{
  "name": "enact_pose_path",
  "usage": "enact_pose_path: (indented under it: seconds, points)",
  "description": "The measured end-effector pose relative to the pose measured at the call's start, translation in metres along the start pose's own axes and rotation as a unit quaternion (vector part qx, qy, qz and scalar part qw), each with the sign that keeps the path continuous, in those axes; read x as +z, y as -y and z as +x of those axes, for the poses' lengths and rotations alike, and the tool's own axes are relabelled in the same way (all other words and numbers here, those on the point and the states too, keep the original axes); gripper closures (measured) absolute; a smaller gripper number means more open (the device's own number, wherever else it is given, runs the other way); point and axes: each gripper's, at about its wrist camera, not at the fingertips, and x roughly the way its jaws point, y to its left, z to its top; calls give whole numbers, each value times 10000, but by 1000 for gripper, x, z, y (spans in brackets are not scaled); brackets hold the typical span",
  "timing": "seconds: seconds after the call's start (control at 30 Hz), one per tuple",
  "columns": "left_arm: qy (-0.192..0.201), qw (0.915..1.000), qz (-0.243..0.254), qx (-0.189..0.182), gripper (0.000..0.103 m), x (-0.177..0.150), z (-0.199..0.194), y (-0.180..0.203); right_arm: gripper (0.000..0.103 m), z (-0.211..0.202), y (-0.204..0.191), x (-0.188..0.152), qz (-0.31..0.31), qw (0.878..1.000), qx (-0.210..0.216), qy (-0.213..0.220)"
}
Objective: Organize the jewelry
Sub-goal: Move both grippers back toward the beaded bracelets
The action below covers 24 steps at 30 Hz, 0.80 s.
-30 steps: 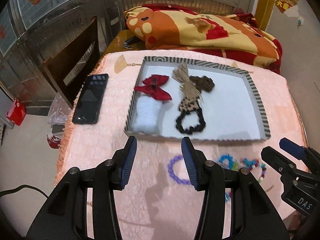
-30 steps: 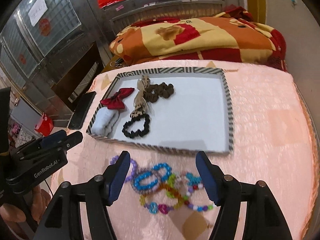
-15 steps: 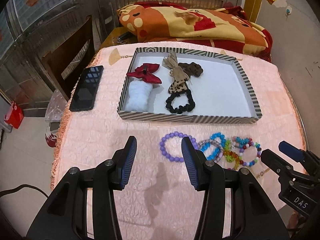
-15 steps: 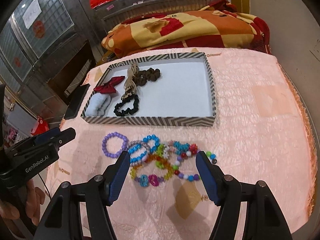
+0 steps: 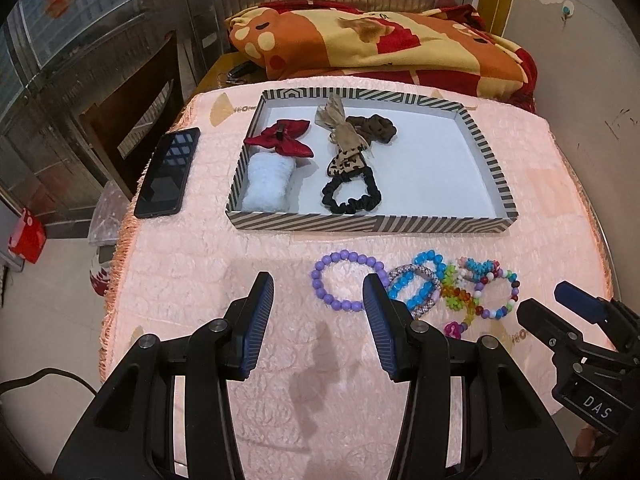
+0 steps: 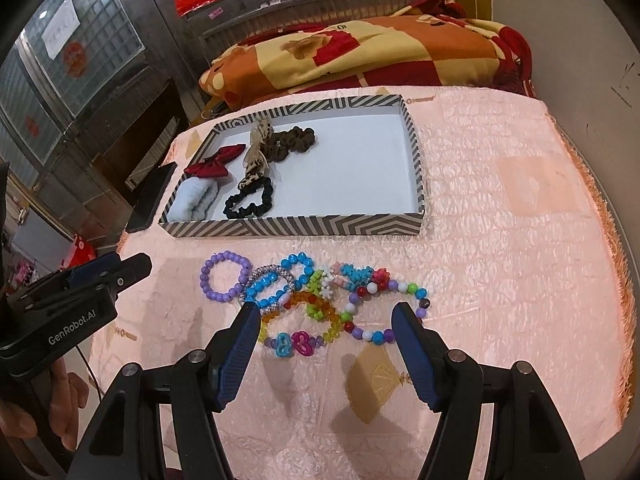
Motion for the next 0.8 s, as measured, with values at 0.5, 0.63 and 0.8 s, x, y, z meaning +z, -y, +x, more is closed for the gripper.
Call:
enact_pose_path:
  seconds: [0.5, 0.63, 0.8]
  points:
    - [-397, 9981, -239, -401, 57, -2, 22, -7, 37, 12, 15, -2, 7, 9997, -57, -219]
    - [-648, 9958, -330, -558, 57, -7, 37, -15, 37, 16, 24, -5, 9, 9996, -65, -275]
    - [-977, 9924, -392, -642, 57, -10, 63, -21, 37, 21, 31, -9, -28, 9994, -57, -336]
